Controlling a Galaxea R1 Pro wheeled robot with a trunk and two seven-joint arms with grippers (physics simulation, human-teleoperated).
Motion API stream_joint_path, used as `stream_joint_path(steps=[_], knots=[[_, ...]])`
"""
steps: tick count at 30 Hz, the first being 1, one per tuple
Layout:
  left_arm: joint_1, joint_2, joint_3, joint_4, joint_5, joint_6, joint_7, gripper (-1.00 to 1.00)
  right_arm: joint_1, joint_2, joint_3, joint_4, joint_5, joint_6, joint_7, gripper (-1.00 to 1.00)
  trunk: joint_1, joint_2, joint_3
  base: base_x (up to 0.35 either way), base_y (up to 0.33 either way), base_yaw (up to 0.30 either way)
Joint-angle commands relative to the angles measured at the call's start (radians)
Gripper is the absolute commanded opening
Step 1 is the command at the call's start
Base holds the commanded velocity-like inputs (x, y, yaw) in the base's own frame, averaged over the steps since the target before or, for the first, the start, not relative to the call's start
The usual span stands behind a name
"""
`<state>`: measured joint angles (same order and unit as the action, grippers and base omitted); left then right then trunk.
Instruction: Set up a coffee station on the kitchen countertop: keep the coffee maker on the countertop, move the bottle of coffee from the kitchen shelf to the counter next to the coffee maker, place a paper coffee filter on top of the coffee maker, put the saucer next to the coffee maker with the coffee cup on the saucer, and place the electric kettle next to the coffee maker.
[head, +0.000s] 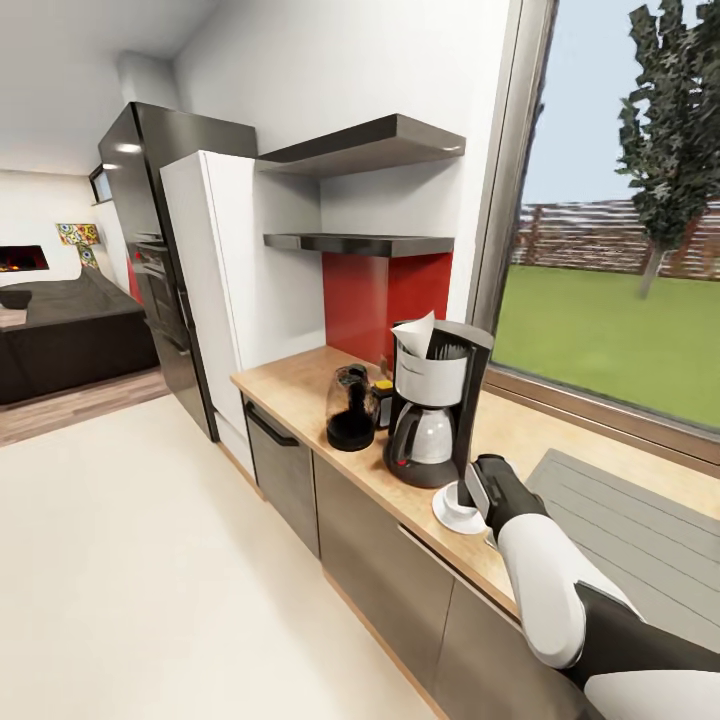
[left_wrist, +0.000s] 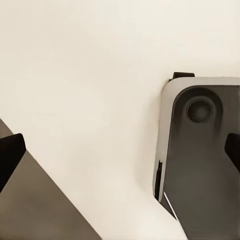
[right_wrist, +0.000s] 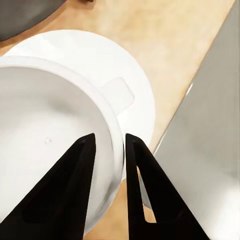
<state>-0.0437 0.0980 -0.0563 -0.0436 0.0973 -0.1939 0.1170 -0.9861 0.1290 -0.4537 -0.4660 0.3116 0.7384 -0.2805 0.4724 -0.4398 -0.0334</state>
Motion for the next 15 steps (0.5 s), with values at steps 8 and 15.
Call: stream_joint_path(steps=[8, 15], knots=[[-0.001, -0.001, -0.007, 0.001, 0.010, -0.004, 0.001, 1.00, -0.002, 0.001, -0.009, -0.005, 0.004, 0.003, 0.002, -1.00, 0.001, -0.002, -0.002, 0.062, 0.000, 0.000], [-0.001, -0.001, -0.008, 0.001, 0.007, -0.004, 0.000, 1.00, -0.001, 0.000, -0.009, -0.006, 0.005, 0.002, 0.001, -1.00, 0.001, -0.002, -0.002, 0.002, 0.000, 0.000]])
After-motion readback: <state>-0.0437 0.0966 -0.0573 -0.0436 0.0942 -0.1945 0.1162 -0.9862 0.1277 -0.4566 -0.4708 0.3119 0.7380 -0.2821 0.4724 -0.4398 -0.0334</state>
